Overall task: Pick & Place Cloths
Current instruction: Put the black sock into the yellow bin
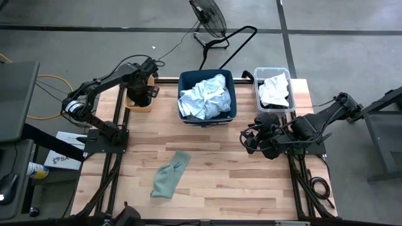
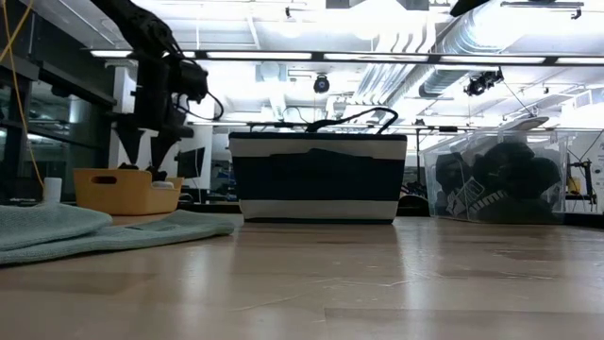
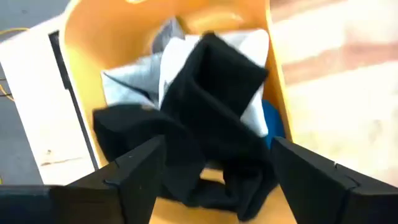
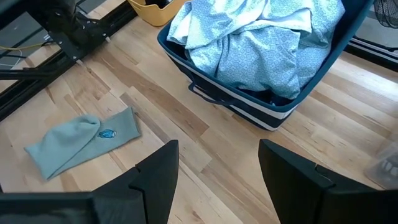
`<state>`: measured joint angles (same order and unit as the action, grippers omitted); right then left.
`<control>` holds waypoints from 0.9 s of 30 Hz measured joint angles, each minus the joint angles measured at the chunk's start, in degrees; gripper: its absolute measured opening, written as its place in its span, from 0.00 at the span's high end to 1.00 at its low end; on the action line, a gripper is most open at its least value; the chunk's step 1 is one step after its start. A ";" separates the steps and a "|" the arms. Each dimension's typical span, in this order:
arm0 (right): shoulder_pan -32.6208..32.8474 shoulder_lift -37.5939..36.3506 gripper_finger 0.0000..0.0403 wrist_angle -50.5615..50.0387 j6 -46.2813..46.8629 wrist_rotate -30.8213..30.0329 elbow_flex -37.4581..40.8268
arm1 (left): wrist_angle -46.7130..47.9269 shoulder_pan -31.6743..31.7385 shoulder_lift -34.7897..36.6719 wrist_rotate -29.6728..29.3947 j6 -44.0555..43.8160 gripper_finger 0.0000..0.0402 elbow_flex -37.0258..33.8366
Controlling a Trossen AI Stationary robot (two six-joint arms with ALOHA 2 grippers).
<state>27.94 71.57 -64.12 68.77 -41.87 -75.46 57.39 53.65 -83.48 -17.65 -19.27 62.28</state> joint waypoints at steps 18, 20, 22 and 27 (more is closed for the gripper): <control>0.00 0.00 0.47 -0.04 0.00 0.00 -0.01 | -2.25 -0.02 0.20 -4.13 -0.59 0.60 -0.04; 0.00 0.00 0.47 -0.07 0.00 0.00 0.00 | -1.80 -0.02 0.77 -4.01 -0.47 0.64 -0.04; 0.00 0.00 0.47 -0.11 0.00 0.00 0.00 | -1.54 -0.02 1.54 -2.85 0.46 0.69 -0.05; 0.00 0.00 0.47 -0.20 -0.02 0.01 -0.01 | -1.03 -0.08 4.95 4.13 4.96 0.77 -0.07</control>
<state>27.94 71.57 -64.32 68.76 -41.85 -75.47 56.36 53.57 -78.54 -13.52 -14.30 62.22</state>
